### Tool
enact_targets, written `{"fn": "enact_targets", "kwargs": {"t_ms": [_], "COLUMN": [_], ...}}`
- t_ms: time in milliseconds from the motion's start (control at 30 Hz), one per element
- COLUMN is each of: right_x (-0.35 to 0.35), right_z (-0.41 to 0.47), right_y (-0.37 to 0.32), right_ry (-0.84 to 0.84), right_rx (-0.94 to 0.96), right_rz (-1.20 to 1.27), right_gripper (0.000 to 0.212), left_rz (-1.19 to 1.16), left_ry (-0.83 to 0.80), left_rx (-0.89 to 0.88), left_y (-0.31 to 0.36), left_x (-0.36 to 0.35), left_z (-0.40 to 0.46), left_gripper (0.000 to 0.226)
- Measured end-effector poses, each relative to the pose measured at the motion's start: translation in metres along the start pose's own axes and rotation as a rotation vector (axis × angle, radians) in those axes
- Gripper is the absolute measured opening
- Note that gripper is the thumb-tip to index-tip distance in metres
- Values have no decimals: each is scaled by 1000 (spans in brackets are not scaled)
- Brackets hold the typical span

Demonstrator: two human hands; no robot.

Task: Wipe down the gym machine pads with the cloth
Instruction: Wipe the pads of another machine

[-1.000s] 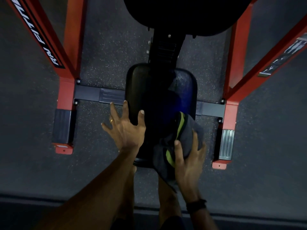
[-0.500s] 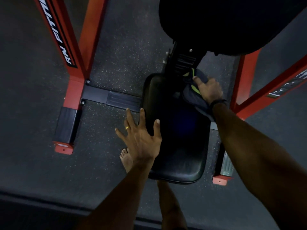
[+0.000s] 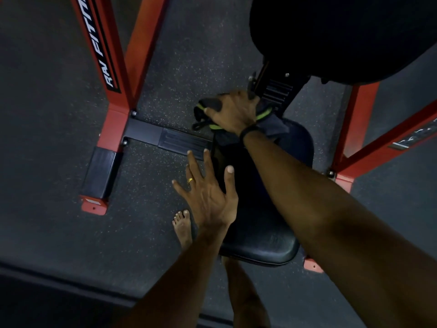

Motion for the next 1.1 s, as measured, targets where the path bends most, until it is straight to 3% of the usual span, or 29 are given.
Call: {"fn": "enact_targets", "kwargs": {"t_ms": [133,233,300,367,433,533,700,767,933,1033,1100], "right_x": [1,3,-2,-6,-8,-22,-41,-43,-34,-25,-19], "right_z": [-12,-52,-93,-141,-192,-257,-323,-335,-332,-316,-289], "right_y": [-22,-44,-58,-72,-87,-93,-33,-3,35,57,80], "right_ry": [-83,-54,-22,6,38,114,184,207,206,236,239], "right_rx": [-2,53,105,148,180,300,478,388,-152,-481,-654], "right_rz": [-152,-163,-135,-86,-51,-49,-47,-48,171,401,562], "right_gripper": [55,44,34,27,27,26,47,54,62,65,69], "left_rz": [-164,-538,-802,-918,-952,-903,-739,-684,-570,-608,-530], "left_ry": [50,158,289,364,395,348,172,142,40,-76,-92], "left_rx": [50,128,264,406,397,271,52,4,-53,-21,-99], "left_y": [-2,-13,-32,-51,-64,-63,-30,-19,14,14,15], "left_x": [3,14,25,37,50,65,55,45,18,6,5], "left_z": [1,-1,0,6,18,35,28,17,-7,0,-3], "left_gripper": [83,84,84,75,65,68,67,66,66,66,64]}}
Point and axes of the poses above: each hand's wrist, its own z-axis towards the middle knuckle, its own x-axis out of the back of the hand, y = z × x, the point moved 6 cm from there along z, towards the middle knuckle
